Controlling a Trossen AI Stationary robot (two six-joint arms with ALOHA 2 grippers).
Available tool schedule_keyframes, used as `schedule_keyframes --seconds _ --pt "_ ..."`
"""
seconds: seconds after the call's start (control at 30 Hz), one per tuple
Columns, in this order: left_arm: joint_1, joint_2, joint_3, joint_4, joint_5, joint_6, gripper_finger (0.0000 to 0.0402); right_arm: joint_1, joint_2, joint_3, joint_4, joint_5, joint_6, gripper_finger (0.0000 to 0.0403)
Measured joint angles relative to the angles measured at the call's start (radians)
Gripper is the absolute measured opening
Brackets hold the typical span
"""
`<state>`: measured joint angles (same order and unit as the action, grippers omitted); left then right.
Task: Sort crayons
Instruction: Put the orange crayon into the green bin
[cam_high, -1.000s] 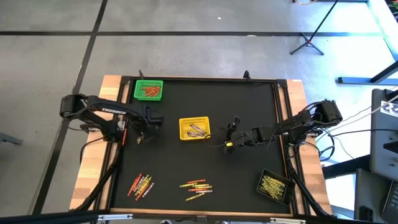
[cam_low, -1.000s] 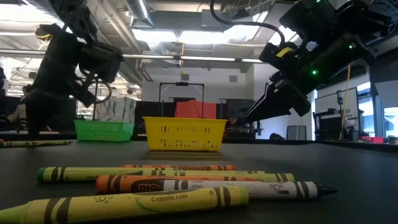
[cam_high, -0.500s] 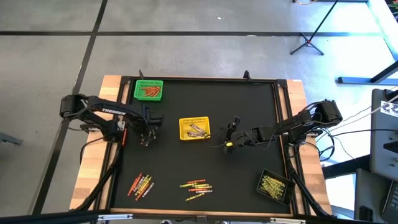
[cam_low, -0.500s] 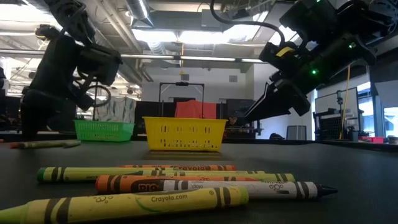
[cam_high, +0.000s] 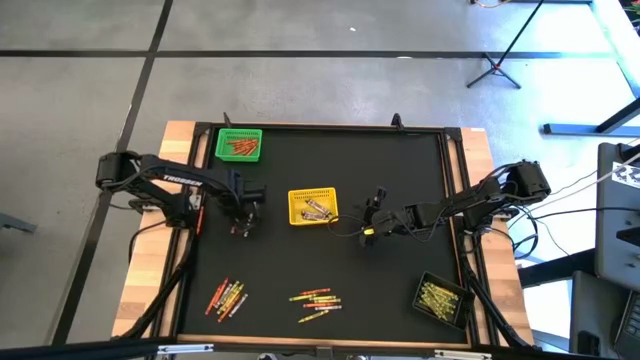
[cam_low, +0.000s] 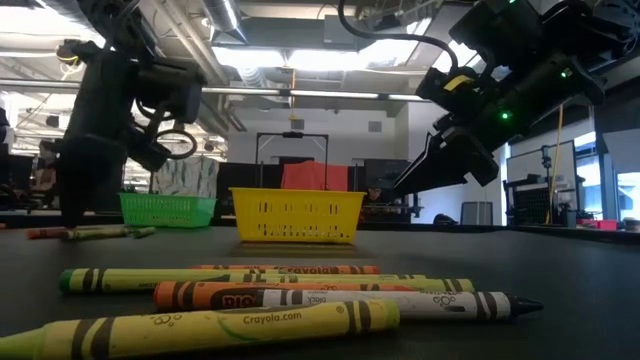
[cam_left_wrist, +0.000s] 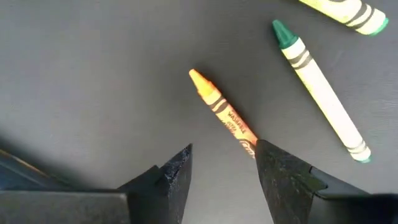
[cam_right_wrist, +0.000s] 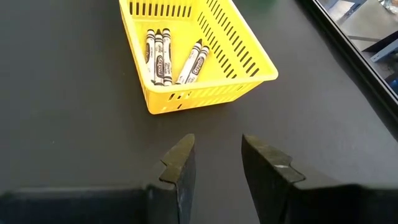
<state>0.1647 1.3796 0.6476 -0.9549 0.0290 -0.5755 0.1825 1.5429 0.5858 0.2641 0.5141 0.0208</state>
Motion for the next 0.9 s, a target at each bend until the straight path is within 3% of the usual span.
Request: schedule_keyframes --seconds 0.47,0.9 --pt "-0.031 -0.004 -0.072 0.146 0.017 -0.047 0.0156 0.0 0.0 0.0 0.004 -0.009 0.0 0.0127" --pt "-0.073 -0.002 -0.073 0.165 -0.012 0.024 0.0034 0.0 0.0 0.0 0.037 -0.01 0.043 0.0127"
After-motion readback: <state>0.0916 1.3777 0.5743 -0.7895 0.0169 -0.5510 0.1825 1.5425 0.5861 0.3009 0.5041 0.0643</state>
